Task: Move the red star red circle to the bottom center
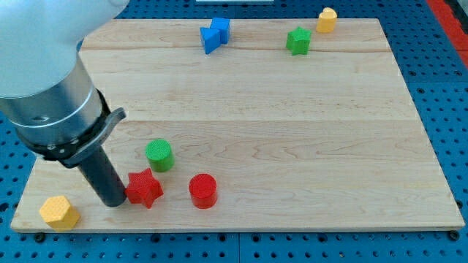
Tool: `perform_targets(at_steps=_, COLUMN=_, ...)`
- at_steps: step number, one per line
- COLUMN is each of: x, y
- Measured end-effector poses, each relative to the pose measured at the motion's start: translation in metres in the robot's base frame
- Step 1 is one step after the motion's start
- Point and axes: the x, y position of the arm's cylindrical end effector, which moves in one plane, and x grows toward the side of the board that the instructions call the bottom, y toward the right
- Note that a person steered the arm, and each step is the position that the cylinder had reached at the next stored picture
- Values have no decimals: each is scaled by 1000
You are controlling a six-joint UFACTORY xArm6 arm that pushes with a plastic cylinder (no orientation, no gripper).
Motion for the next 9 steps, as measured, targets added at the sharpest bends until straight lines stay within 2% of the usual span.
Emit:
perform_targets(at_steps=3, x=-12, y=-8)
perform_targets(at_steps=6, x=-14, y=62)
perform_targets(at_steps=7, x=-4, y=74)
perform_targets(at_steps=9, x=37, y=56)
